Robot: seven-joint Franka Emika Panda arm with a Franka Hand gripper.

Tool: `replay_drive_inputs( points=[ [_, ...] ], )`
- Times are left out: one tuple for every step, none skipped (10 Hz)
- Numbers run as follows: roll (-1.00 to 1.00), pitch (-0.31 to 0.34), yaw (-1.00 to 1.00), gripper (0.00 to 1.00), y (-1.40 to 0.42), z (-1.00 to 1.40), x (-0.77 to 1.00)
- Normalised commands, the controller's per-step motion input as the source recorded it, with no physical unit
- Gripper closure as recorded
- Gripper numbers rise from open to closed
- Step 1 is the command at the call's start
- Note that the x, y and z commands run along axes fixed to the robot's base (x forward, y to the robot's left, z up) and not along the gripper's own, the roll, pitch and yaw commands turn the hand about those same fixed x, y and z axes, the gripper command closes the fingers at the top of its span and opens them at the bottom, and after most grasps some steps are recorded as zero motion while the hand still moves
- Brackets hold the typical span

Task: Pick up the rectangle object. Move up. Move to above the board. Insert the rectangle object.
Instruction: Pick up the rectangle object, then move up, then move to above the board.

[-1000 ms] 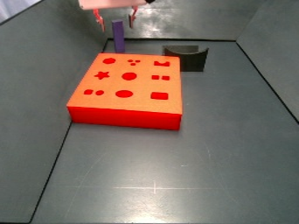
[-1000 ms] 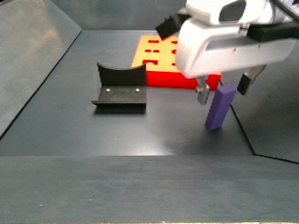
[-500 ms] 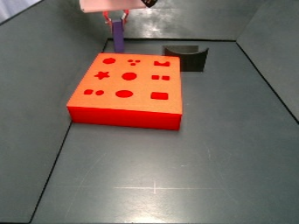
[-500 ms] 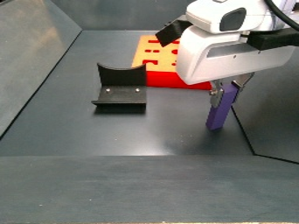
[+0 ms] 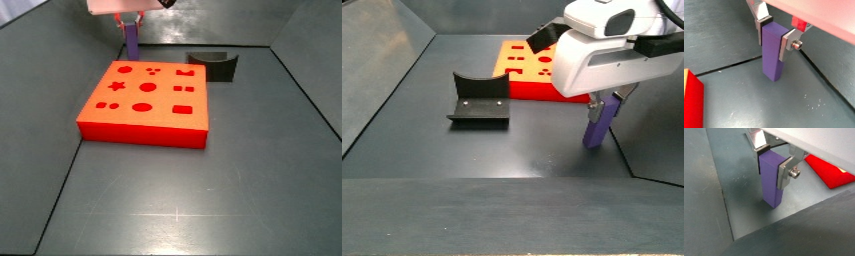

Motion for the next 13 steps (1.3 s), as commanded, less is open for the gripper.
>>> replay_drive_inputs(
  points=[
    [0.00,0.000,0.00,1.00,0.00,0.00,0.00],
    [0.00,0.000,0.00,1.00,0.00,0.00,0.00],
    [0.00,0.000,0.00,1.00,0.00,0.00,0.00],
    [0.00,0.000,0.00,1.00,0.00,0.00,0.00],
    [0.00,0.000,0.00,1.00,0.00,0.83,0.00],
    [0.00,0.010,-0.03,1.00,-0.02,0.81,0.02],
    [0.01,0.026,-0.03,1.00,-0.02,0.75,0.00],
    [0.03,0.050,-0.03,1.00,0.00,0.61,-0.01],
    [0.05,0.060,-0.02,1.00,0.00,0.49,-0.02],
    [0.07,0.071,-0.02,1.00,0.00,0.32,-0.02],
    [0.08,0.078,-0.01,1.00,0.00,0.23,-0.02],
    [-0.07,-0.201,-0.09,1.00,0.07,1.00,-0.13],
    [-0.07,-0.185,-0.07,1.00,0.07,1.00,-0.14]
  ],
)
